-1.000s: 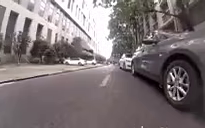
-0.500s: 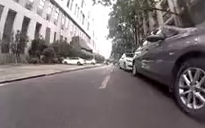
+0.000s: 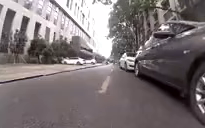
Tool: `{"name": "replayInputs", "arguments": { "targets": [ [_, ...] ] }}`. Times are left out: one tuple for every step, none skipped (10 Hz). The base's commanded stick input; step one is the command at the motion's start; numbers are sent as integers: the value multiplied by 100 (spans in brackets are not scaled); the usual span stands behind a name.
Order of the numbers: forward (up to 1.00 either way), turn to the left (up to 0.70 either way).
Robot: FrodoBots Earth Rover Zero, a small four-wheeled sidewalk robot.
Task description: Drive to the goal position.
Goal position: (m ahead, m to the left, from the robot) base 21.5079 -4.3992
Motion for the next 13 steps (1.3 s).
{"name": "replayInputs", "arguments": {
  "targets": [
    [70, 0],
    [70, 0],
    [70, 0],
    [70, 0],
    [70, 0],
    [70, 0],
    [70, 0],
    [70, 0],
    [70, 0],
    [70, 0],
    [70, 0],
    [70, 0],
    [70, 0]
  ]
}}
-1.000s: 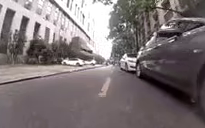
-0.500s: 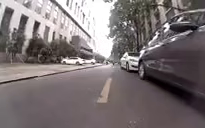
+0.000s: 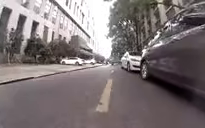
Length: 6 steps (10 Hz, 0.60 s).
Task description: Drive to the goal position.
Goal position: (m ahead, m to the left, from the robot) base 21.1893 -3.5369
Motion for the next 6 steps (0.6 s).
{"name": "replayInputs", "arguments": {
  "targets": [
    [70, 0],
    [70, 0],
    [70, 0],
    [70, 0],
    [70, 0],
    [70, 0]
  ]
}}
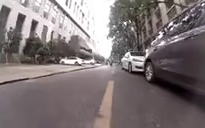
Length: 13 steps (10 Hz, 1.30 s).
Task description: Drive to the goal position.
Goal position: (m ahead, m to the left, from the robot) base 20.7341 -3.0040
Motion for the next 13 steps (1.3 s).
{"name": "replayInputs", "arguments": {
  "targets": [
    [70, -2],
    [70, -7],
    [70, -11],
    [70, -13],
    [70, -12],
    [70, -11],
    [70, -1],
    [70, 0],
    [70, 0],
    [70, 0],
    [70, 0],
    [70, 0],
    [70, 0]
  ]
}}
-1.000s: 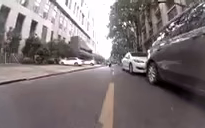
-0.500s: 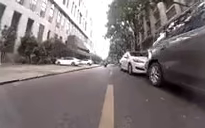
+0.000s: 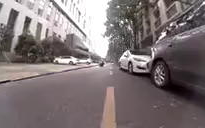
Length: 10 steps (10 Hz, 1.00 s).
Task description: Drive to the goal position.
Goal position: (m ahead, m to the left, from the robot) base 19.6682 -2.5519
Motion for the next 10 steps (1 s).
{"name": "replayInputs", "arguments": {
  "targets": [
    [70, 0],
    [70, 0],
    [70, 0],
    [70, 0],
    [70, 0],
    [70, 0],
    [70, 0],
    [70, 0],
    [70, 0],
    [70, 0]
  ]
}}
